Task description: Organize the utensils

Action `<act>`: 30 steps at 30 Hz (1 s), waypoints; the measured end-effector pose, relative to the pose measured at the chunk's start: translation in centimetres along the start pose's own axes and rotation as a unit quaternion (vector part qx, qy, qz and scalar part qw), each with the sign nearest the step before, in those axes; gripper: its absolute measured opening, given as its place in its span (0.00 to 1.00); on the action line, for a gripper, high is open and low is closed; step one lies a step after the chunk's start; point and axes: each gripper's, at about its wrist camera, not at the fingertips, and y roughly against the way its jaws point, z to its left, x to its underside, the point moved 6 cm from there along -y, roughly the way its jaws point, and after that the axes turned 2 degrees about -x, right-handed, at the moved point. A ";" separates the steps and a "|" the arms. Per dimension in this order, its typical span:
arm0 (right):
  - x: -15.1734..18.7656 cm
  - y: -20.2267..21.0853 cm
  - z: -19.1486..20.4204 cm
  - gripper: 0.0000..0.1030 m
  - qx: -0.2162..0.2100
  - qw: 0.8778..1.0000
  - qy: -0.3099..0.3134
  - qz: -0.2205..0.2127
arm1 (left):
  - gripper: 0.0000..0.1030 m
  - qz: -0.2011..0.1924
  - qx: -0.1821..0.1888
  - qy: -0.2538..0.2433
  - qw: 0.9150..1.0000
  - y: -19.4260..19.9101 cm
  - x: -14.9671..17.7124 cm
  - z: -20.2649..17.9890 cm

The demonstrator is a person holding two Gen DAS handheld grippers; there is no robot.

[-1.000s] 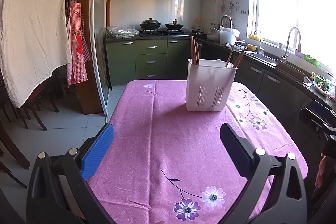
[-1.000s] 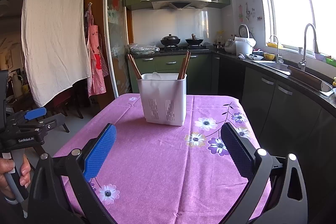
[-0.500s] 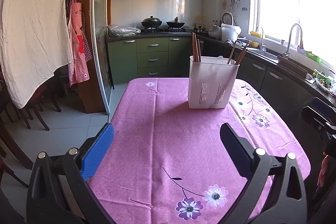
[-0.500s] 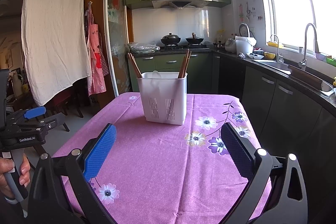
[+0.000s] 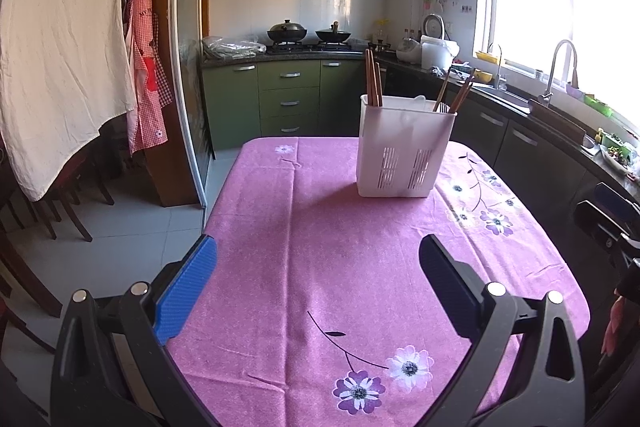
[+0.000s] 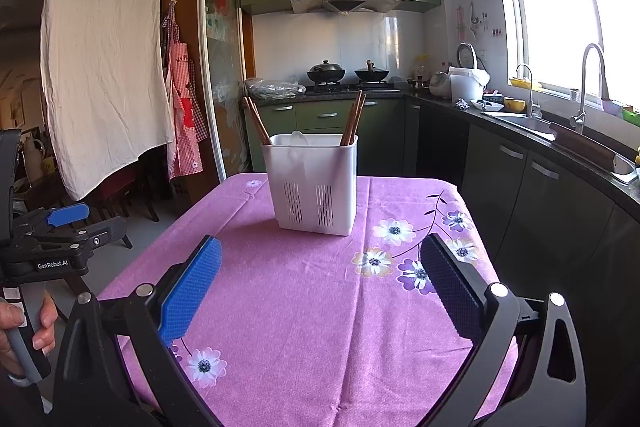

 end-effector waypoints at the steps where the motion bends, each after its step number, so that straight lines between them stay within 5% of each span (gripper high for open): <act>1: 0.0 0.0 0.0 0.95 0.000 1.000 0.000 0.001 | 0.93 0.002 0.003 0.002 1.000 -0.1 0.0 0.0; 8: 0.3 -0.3 -0.2 0.95 -0.003 1.000 0.003 0.005 | 0.93 0.012 0.015 0.015 1.000 -0.5 0.2 0.2; 15: 0.4 -0.4 -0.1 0.95 -0.004 1.000 0.004 0.008 | 0.93 -0.028 0.002 -0.006 1.000 0.1 -0.1 0.0; 30: 0.8 -1.5 -0.6 0.95 -0.003 1.000 0.002 0.022 | 0.93 0.014 0.003 -0.003 1.000 -3.9 -0.3 0.5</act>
